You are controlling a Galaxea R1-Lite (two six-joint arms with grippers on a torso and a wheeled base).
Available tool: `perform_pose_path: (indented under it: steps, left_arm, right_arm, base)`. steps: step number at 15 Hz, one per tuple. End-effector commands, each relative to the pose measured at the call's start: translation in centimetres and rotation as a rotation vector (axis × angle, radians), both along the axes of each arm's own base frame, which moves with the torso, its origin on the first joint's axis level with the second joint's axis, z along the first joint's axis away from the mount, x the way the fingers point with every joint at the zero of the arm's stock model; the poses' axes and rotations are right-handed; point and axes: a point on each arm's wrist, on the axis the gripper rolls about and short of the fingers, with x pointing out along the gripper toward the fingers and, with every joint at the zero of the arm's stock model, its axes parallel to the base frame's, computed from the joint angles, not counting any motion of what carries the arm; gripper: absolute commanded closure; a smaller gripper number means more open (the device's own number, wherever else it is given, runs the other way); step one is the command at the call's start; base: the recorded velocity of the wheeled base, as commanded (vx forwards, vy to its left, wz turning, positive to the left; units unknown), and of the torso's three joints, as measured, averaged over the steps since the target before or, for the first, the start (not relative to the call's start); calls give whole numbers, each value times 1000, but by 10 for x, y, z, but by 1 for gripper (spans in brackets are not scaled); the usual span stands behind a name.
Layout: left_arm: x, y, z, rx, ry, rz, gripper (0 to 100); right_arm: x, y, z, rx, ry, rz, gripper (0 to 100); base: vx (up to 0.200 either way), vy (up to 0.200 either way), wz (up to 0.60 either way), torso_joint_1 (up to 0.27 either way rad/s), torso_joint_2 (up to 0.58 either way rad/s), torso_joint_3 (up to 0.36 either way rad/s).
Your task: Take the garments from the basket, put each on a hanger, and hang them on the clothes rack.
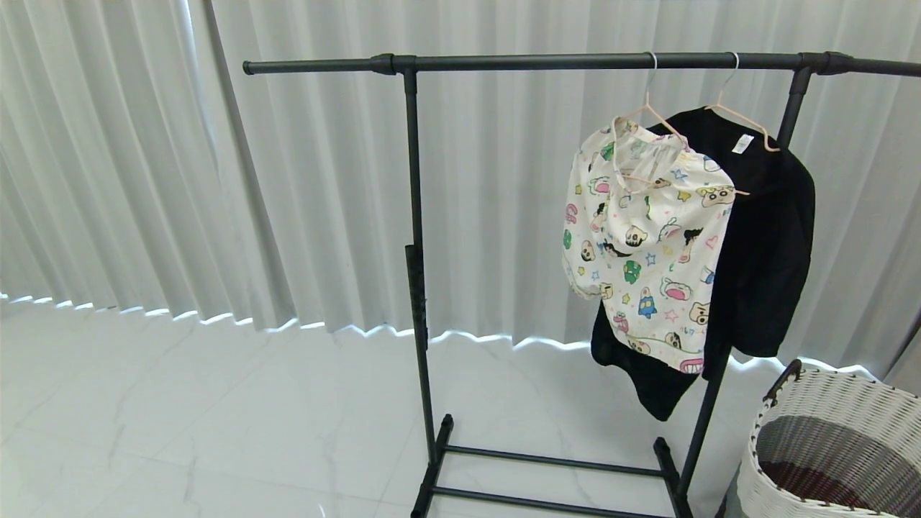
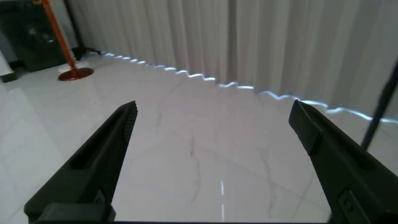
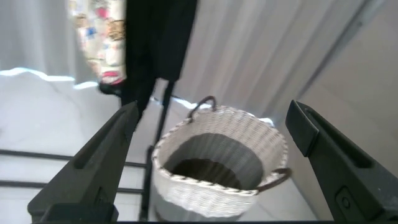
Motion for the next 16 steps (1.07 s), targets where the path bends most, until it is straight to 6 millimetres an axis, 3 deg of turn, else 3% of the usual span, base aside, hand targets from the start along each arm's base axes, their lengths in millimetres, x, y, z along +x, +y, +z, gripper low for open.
perform_pose_path:
  steps: [1,5,8,13,16]
  left_arm:
    - [1,-1,-2,-44,-13,-56,0]
    - [3,-4,-3,-119,-45,-172,0]
    - [5,-9,-4,-137,-60,-416,0]
    - [5,-10,-7,-157,-32,-444,0]
    - [5,-10,-7,-171,-35,-442,0]
  right_arm:
    - [-22,2,-40,26,9,23,0]
    - [-23,2,-39,74,-9,7,0]
    - [-23,1,-39,82,-15,-45,0]
    - [-23,1,-34,86,-64,-49,0]
    - [-23,1,-35,190,-71,-49,0]
  base:
    - [0,0,0,0,0,0]
    - [0,0,0,0,0,0]
    - [0,0,0,0,0,0]
    - [0,0,0,0,0,0]
    - [0,0,0,0,0,0]
